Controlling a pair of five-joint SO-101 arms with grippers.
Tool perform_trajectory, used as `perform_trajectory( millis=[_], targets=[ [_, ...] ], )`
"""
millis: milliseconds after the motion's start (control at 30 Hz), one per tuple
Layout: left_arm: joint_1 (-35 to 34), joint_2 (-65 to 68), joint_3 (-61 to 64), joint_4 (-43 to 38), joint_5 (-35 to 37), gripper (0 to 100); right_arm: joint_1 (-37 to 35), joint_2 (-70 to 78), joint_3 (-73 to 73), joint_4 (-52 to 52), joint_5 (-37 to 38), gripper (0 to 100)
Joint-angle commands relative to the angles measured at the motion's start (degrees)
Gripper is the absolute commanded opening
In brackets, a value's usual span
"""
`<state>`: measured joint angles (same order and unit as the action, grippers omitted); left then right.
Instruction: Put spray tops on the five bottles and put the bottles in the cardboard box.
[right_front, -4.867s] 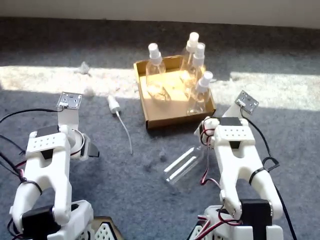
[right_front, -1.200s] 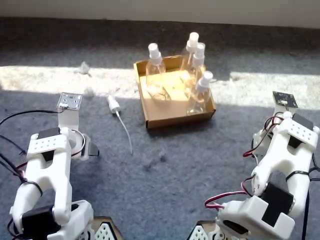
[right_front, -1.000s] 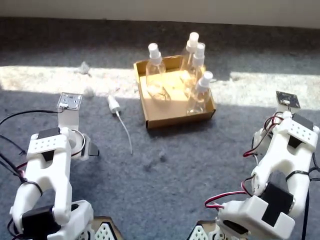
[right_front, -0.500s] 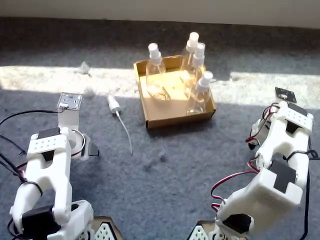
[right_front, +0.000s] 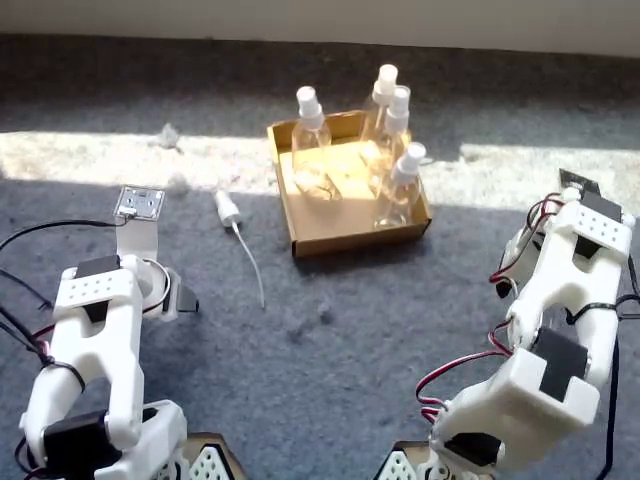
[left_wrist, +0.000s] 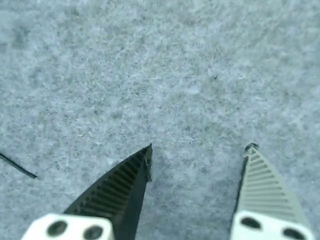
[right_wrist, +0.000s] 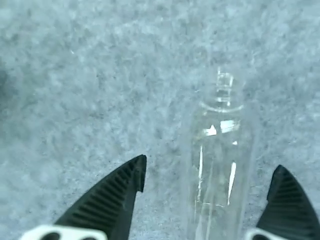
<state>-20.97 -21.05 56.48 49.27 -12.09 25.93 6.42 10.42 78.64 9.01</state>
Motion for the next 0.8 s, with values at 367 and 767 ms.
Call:
perform_trajectory(
  millis=[367, 767],
  targets=[
    [1.36, -1.36, -0.31, -1.93, 0.44, 27, -5.85, -11.21, 0.57, 11.12, -0.53, 33.7],
    [1.36, -1.36, -0.22, -1.85, 0.44, 27, -5.41, -10.77, 0.75, 11.21, -0.88, 33.7]
  ],
)
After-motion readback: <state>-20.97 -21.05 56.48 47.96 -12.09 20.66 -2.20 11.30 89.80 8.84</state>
